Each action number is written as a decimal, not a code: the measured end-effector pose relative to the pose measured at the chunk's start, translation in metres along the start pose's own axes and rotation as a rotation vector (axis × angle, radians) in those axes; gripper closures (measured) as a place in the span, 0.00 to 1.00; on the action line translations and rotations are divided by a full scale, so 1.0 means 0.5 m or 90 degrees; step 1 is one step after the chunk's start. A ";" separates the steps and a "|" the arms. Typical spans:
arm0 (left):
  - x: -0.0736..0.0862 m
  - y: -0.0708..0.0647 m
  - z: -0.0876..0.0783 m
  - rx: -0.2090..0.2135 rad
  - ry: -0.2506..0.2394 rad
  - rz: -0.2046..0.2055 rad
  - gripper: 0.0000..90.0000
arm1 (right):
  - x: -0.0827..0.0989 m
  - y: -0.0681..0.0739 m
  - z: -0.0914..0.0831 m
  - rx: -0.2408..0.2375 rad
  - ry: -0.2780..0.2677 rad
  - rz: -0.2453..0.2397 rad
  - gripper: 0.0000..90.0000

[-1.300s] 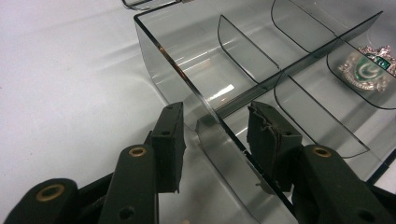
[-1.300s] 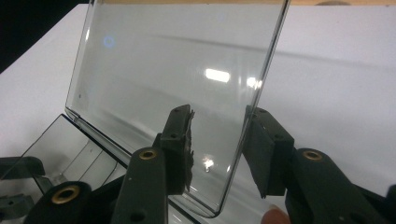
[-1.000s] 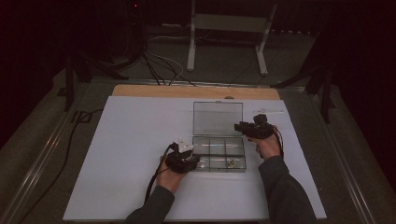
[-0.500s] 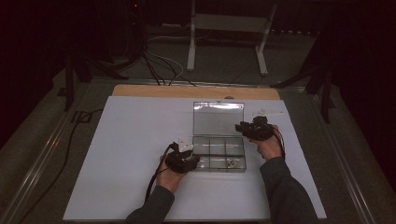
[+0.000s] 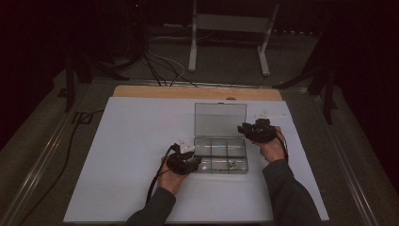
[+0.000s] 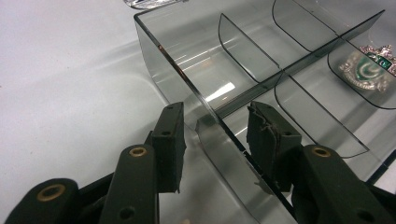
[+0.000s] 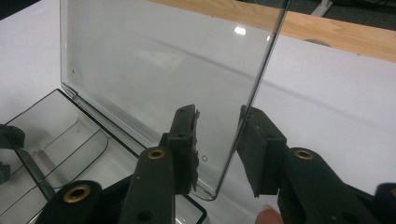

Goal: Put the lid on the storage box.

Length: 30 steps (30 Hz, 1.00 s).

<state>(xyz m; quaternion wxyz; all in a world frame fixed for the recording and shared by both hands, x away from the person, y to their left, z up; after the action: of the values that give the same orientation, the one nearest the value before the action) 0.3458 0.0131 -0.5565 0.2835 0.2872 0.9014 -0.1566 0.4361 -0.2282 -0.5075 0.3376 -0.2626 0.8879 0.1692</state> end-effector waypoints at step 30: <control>-0.001 -0.003 0.000 0.000 -0.001 -0.003 0.67 | 0.013 0.004 -0.013 0.032 0.004 -0.045 0.78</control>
<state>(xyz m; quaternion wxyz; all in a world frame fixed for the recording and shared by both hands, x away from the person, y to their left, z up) 0.3452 0.0118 -0.5560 0.2842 0.2852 0.9017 -0.1575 0.4274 -0.2319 -0.5071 0.3472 -0.2858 0.8830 0.1343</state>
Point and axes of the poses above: each handheld gripper's, and its own axes: z roughly forward along the jaws, x roughly out of its underside, y roughly to its left, the point moved 6 cm from there along z, roughly forward along the jaws, and after that the axes turned 10 degrees about y, right-handed, at the moved point
